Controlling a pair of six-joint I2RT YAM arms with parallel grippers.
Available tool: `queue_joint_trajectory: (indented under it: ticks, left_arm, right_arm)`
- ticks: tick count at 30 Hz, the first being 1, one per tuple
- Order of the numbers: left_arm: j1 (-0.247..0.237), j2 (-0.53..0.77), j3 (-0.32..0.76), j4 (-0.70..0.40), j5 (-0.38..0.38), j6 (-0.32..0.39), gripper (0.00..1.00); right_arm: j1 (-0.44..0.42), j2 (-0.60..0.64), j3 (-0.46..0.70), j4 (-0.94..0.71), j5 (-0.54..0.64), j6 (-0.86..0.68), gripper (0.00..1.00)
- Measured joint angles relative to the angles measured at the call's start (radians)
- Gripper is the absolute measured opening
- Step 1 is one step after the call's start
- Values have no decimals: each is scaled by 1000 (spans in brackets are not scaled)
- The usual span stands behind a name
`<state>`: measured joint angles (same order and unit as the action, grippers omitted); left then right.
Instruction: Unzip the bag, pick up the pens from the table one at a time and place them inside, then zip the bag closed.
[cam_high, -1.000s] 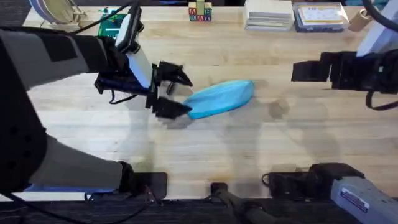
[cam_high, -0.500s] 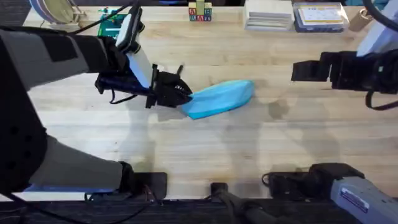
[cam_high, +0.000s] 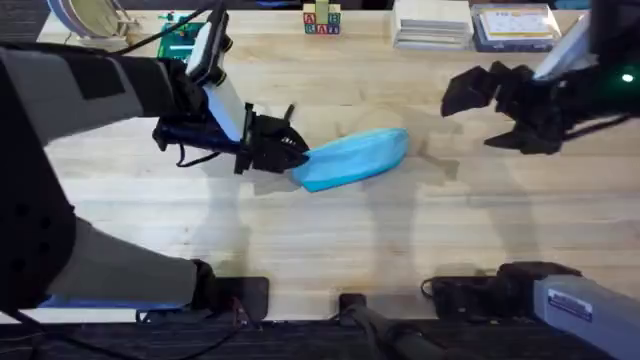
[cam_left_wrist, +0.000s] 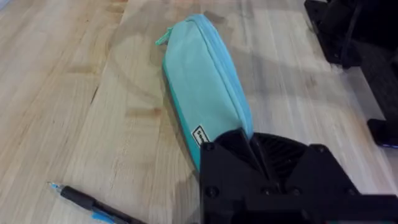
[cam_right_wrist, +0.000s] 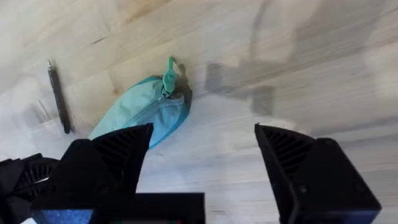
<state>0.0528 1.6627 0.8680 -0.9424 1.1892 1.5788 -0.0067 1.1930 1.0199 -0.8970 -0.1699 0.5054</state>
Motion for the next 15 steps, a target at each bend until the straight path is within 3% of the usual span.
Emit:
queue_joint_trajectory:
  ticks: [6, 15]
  left_arm:
    - [0, 0, 0, 0, 0, 0, 42]
    - [0, 0, 0, 0, 0, 0, 41]
  right_arm:
    - [9, 117, 0, 23, -41, 67, 997]
    - [101, 250, 0, 128, -60, 145, 998]
